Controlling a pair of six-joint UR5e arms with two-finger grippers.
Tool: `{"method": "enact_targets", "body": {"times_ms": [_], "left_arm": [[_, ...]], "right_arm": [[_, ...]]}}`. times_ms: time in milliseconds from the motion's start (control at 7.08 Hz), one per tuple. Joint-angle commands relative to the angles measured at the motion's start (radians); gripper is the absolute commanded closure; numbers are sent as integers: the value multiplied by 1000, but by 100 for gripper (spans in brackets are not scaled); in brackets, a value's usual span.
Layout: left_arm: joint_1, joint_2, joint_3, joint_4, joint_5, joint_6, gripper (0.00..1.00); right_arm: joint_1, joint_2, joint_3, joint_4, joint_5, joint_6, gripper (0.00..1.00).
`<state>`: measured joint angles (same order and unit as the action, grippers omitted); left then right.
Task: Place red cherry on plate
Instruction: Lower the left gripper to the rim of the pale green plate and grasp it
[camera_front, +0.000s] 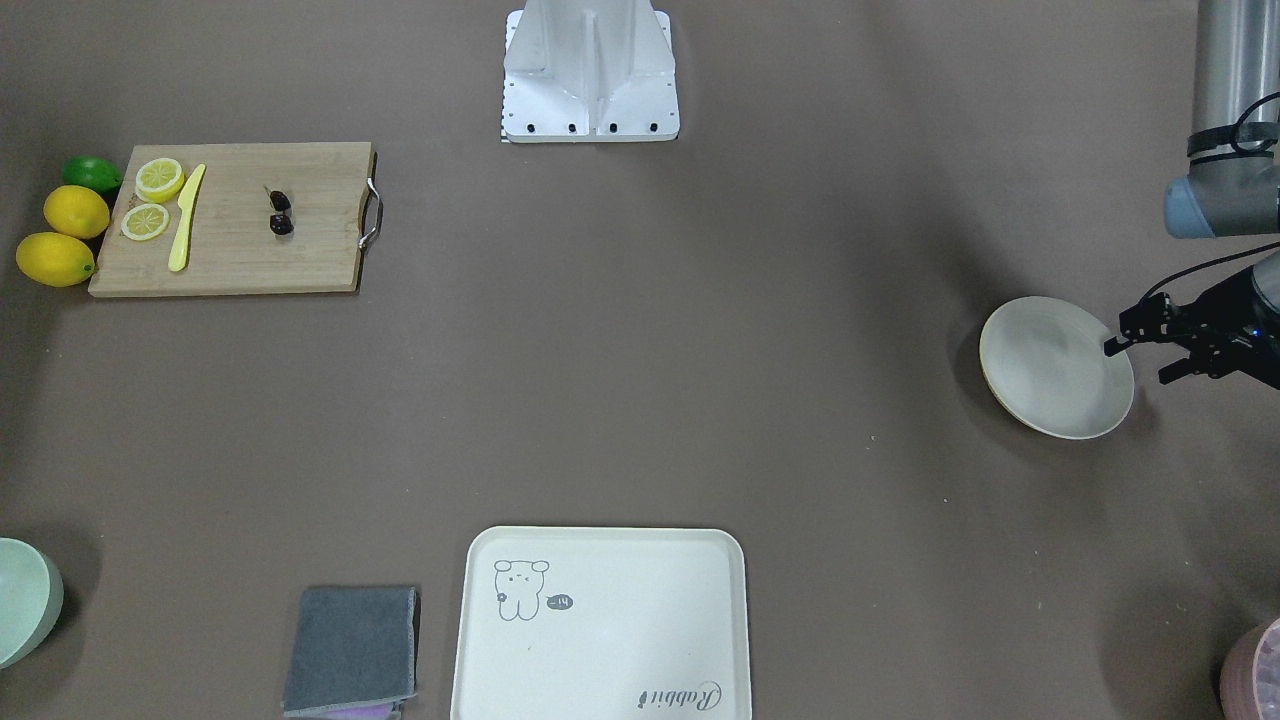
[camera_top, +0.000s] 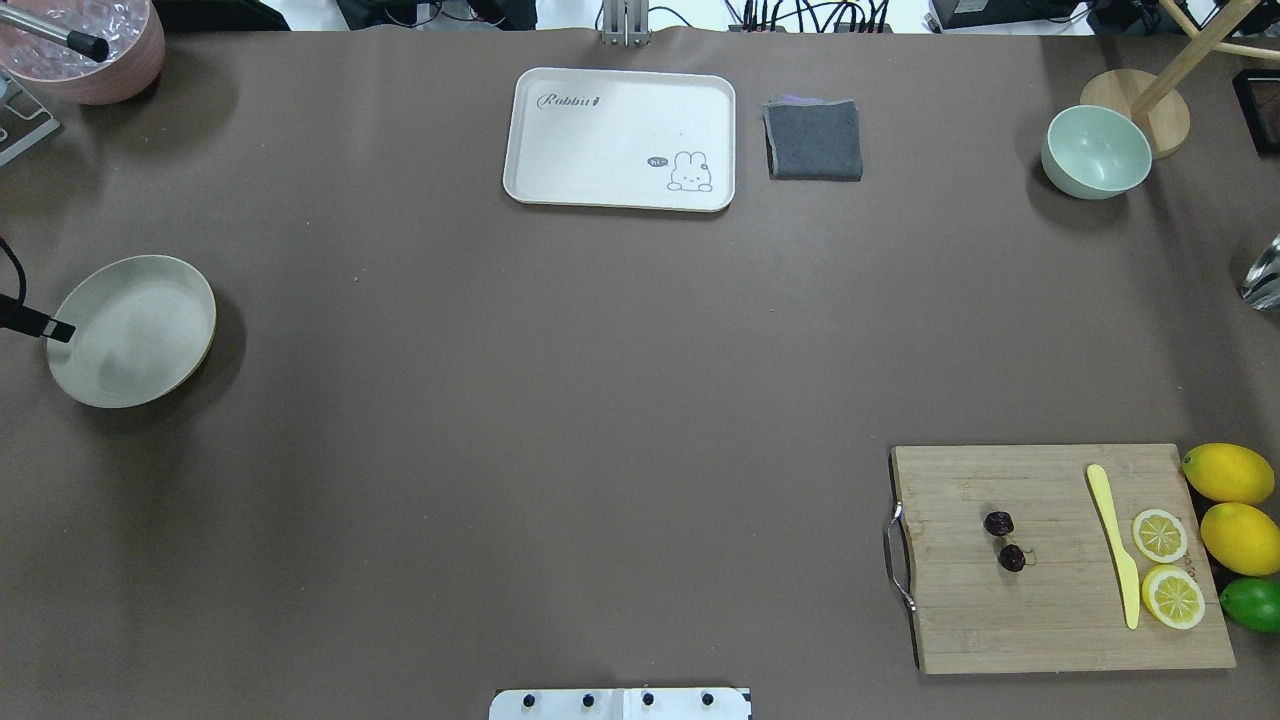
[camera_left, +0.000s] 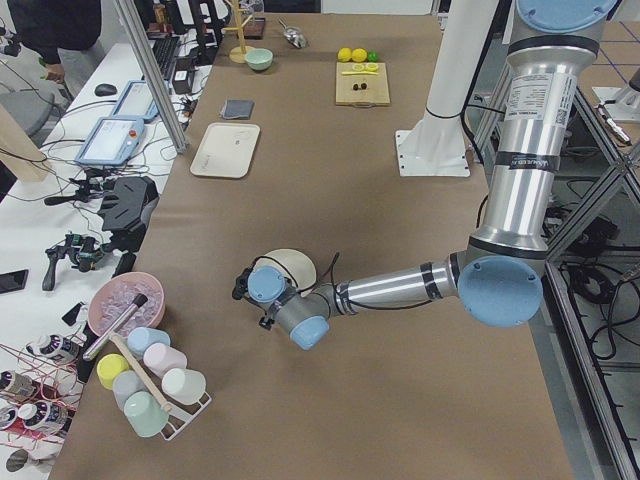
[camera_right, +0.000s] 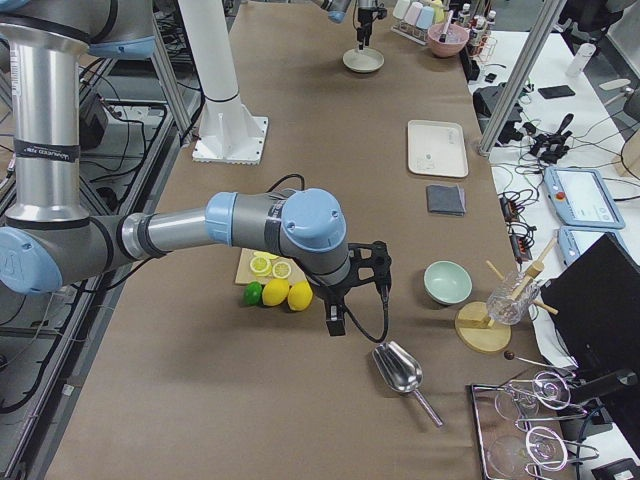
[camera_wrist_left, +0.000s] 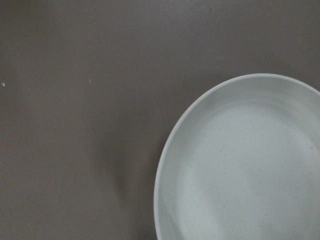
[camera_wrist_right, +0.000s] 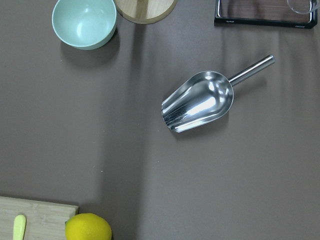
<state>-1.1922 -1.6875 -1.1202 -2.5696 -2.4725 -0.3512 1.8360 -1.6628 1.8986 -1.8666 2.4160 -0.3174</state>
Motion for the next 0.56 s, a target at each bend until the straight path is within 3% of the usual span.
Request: {"method": "enact_targets", "body": {"times_ms": [0, 141, 282, 424], "left_arm": [[26, 0, 0, -39, 36, -20, 37], [34, 0, 0, -50, 37, -46, 54], [34, 0, 0, -53, 37, -49, 82], [36, 0, 0, -55, 37, -49, 100]], "right_arm": [[0, 1, 1, 0, 0, 0, 0], [0, 1, -1, 0, 0, 0, 0], [0, 1, 0, 0, 0, 0, 0], [0, 1, 1, 0, 0, 0, 0]]}}
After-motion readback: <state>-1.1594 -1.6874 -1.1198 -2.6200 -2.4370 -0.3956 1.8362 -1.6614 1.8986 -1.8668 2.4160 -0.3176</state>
